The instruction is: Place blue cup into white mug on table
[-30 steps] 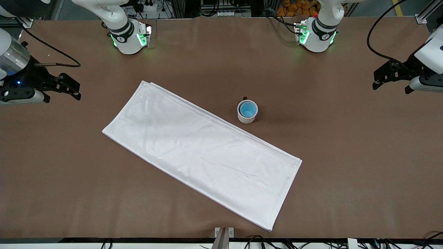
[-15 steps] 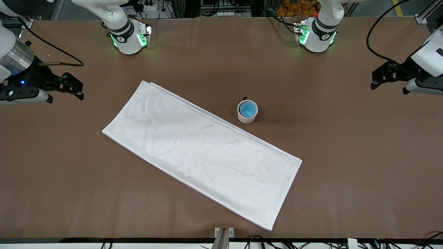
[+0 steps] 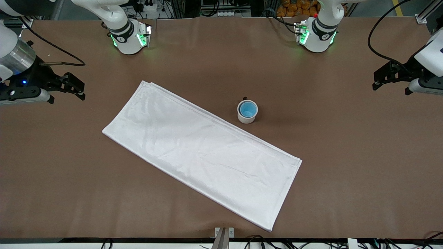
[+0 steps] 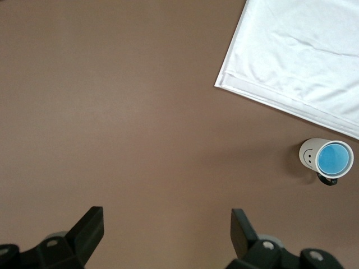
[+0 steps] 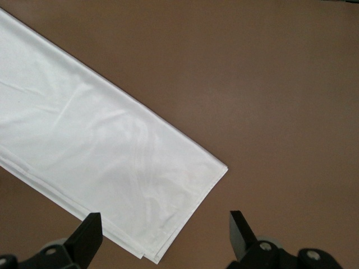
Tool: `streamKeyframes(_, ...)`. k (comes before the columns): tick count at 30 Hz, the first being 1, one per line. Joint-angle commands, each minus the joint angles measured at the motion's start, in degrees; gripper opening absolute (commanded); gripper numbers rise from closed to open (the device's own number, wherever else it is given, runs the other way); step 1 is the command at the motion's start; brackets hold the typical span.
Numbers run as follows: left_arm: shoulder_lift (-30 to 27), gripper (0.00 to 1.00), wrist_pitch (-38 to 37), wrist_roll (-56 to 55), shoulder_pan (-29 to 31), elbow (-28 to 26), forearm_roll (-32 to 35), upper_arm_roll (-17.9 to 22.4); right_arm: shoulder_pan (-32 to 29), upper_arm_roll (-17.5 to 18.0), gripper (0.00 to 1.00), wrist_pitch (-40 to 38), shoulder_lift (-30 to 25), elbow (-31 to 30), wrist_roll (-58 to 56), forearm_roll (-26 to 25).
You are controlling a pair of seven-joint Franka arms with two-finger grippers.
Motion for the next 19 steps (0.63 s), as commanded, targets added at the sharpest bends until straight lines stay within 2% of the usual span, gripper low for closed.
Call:
streamKeyframes(1, 0.8, 1.00, -1.6, 1.3, -0.2, 1.8, -0.5, 0.2, -0.2, -0.7, 1.00, 0.7, -0.8, -0.6, -1.0, 1.2)
streamKeyframes(19, 0.8, 1.00, -1.6, 1.2, 0.0, 1.7, -0.5, 0.2, -0.9, -2.1, 1.00, 1.2, -0.7, -4.4, -1.0, 1.1)
